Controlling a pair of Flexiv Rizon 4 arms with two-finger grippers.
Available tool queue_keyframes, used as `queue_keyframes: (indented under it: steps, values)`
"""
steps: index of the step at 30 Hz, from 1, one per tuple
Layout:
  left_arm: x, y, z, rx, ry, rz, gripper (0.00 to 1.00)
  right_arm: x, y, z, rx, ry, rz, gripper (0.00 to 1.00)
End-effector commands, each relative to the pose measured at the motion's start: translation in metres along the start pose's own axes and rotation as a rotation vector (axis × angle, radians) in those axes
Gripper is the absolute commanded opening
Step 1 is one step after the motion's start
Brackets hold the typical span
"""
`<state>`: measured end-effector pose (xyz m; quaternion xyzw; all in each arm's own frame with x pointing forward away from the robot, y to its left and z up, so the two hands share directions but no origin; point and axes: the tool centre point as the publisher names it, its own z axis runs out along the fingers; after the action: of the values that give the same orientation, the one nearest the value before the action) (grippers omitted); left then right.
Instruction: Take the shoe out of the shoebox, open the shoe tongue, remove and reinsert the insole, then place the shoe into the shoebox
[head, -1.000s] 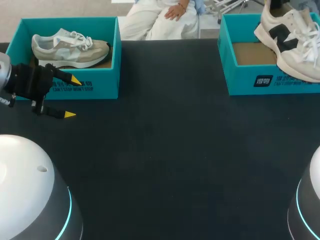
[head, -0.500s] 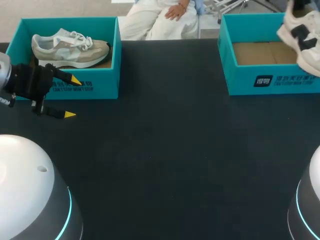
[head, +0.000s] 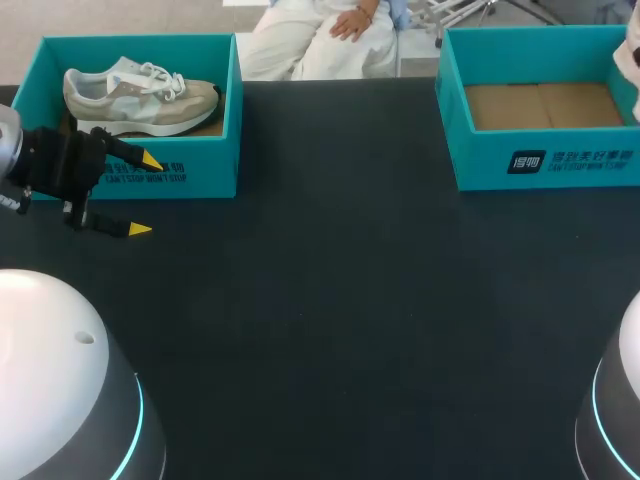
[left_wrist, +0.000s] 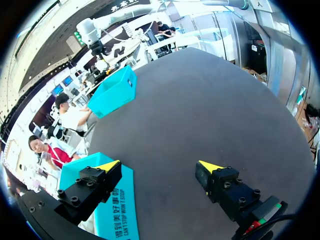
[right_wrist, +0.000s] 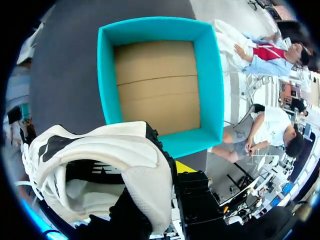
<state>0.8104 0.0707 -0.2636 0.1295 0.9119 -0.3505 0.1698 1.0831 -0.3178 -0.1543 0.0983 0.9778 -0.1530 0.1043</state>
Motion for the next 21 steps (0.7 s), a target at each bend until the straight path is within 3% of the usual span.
queue_keyframes:
  steps: [1, 7, 15, 17, 21]
  values:
    - [0.001, 0.000, -0.001, -0.003, 0.001, 0.000, 1.00, -0.005, 0.000, 0.002, 0.016, 0.019, 0.252, 0.00]
    - [0.001, 0.000, -0.001, -0.003, 0.001, 0.000, 1.00, 0.003, -0.015, -0.001, 0.072, -0.002, 0.692, 0.00]
    - [0.001, 0.000, -0.001, -0.003, 0.001, 0.000, 1.00, 0.022, -0.032, -0.004, 0.179, 0.095, 1.167, 0.00]
    - [0.001, 0.000, -0.001, -0.003, 0.001, 0.000, 1.00, 0.026, -0.034, -0.003, 0.189, 0.125, 1.238, 0.00]
    - [0.001, 0.000, -0.001, -0.003, 0.001, 0.000, 1.00, 0.026, -0.034, -0.003, 0.189, 0.125, 1.238, 0.00]
